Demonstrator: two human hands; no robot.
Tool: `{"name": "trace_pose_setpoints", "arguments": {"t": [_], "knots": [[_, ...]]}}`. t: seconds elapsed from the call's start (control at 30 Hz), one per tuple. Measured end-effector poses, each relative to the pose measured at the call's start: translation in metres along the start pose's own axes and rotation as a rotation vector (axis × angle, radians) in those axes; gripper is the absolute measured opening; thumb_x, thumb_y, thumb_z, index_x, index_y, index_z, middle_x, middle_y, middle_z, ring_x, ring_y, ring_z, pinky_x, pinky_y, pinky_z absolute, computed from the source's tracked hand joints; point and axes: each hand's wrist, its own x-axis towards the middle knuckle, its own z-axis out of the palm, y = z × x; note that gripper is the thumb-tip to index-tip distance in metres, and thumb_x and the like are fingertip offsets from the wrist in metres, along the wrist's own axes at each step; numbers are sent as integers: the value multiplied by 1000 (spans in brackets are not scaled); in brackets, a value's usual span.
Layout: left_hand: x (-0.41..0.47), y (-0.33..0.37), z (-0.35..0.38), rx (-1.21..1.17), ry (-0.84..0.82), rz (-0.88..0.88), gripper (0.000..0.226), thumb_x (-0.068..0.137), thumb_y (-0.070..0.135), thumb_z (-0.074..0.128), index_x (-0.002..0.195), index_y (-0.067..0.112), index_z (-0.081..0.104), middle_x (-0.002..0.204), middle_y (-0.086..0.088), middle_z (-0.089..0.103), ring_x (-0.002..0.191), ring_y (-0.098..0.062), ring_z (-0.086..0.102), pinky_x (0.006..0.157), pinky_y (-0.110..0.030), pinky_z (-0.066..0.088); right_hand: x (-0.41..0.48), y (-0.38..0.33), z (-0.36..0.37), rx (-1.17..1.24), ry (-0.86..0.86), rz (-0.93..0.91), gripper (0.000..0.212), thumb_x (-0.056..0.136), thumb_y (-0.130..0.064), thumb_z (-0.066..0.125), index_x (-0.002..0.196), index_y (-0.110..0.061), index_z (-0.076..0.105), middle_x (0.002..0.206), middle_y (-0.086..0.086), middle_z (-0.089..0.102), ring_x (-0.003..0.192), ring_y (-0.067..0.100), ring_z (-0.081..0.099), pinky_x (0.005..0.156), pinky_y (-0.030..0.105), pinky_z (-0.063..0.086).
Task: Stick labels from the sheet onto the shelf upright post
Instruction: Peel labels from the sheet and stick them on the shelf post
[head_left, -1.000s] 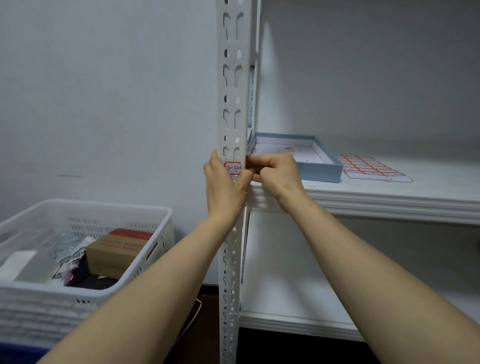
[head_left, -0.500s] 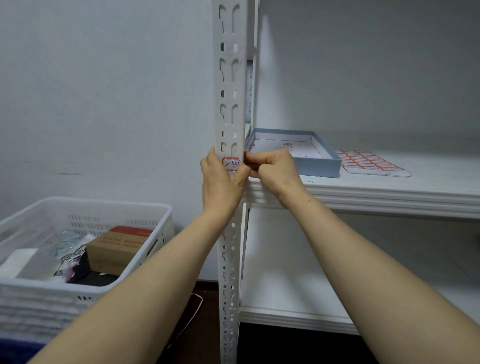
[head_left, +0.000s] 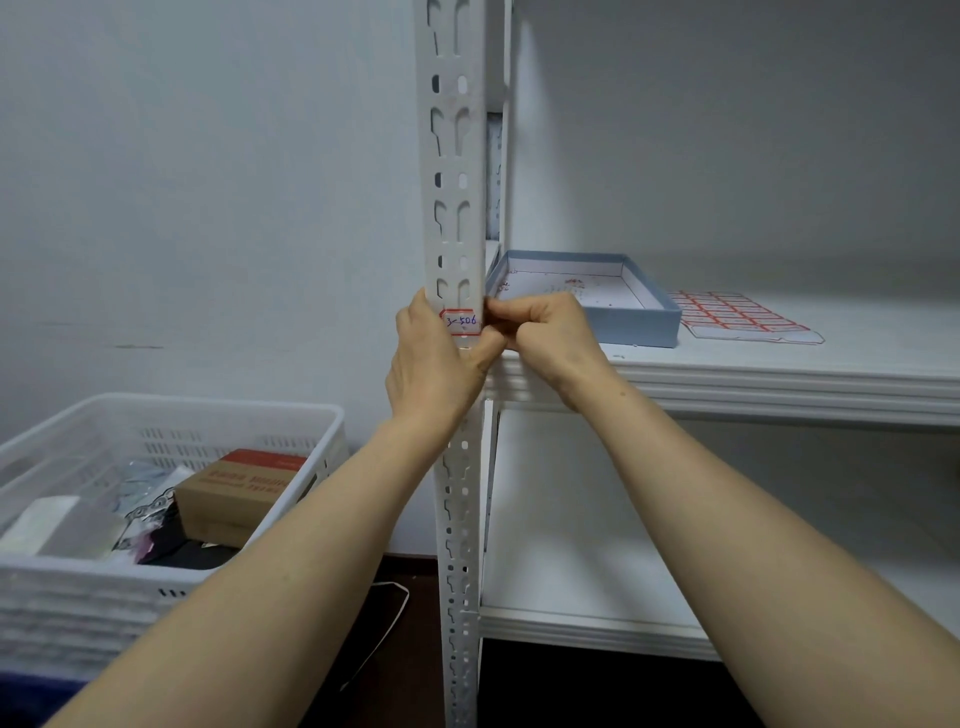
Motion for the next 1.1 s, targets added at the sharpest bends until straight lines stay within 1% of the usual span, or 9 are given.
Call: {"name": "trace_pose_setpoints", "arguments": {"t": [0.1, 0.23, 0.33, 0.47, 0.57, 0.7, 0.8, 0.87, 1.1], "knots": [[1, 2, -1, 87, 20, -17, 48, 80, 40, 61, 116, 12, 46, 117, -7, 51, 97, -30, 54, 70, -32, 32, -1, -1, -1, 13, -17, 5, 46, 78, 19, 44, 117, 3, 62, 110, 15, 68, 104, 19, 65, 98, 35, 50], [3, 2, -1, 111, 10, -10, 50, 81, 39, 61, 119, 10, 46, 119, -10, 51, 99, -33, 54, 70, -32, 33, 0, -2, -2, 25, -26, 8, 44, 80, 19, 44, 117, 3, 62, 110, 15, 68, 104, 20, 65, 97, 35, 50], [3, -1, -3, 116, -4, 7, 49, 81, 40, 60, 117, 11, 46, 119, -9, 50, 101, -32, 54, 70, -32, 33, 1, 0, -1, 23, -26, 12, 42, 81, 18, 46, 116, 3, 63, 107, 15, 69, 103, 22, 66, 96, 36, 51], [2, 0, -4, 128, -2, 10, 53, 77, 47, 62, 116, 13, 47, 116, -6, 51, 97, -29, 55, 69, -31, 32, -1, -2, -2, 35, -33, 5, 42, 82, 19, 45, 116, 4, 63, 108, 16, 69, 103, 19, 66, 93, 28, 51], [2, 1, -4, 170, 2, 16, 52, 80, 43, 61, 117, 10, 45, 119, -9, 50, 99, -33, 54, 69, -32, 31, -2, -3, -2, 39, -38, 2, 43, 81, 20, 44, 116, 4, 63, 109, 15, 68, 104, 19, 65, 94, 30, 51], [3, -1, -4, 176, -14, 32, 50, 80, 41, 60, 116, 9, 45, 118, -10, 50, 100, -34, 54, 69, -34, 32, -1, -1, -2, 26, -46, 5, 42, 81, 18, 46, 115, 2, 64, 106, 14, 70, 103, 19, 66, 97, 34, 50], [3, -4, -4, 152, -29, 38, 51, 78, 45, 61, 115, 12, 47, 115, -7, 50, 99, -31, 54, 70, -33, 34, -3, -2, -3, 17, -51, 3, 41, 81, 17, 47, 115, 1, 64, 104, 14, 70, 104, 22, 66, 97, 34, 50], [4, -4, -4, 154, -31, 39, 54, 76, 47, 63, 115, 14, 47, 114, -5, 51, 99, -29, 55, 70, -32, 35, -4, -4, -3, 14, -56, -1, 41, 82, 17, 47, 115, 1, 64, 104, 13, 70, 104, 21, 65, 97, 31, 50], [6, -8, -6, 163, -34, 68, 44, 81, 38, 60, 115, 13, 48, 113, -8, 51, 99, -31, 54, 69, -33, 35, -5, -5, -3, 23, -63, 0, 41, 83, 18, 45, 117, 2, 62, 108, 14, 69, 101, 18, 66, 94, 27, 50]]}}
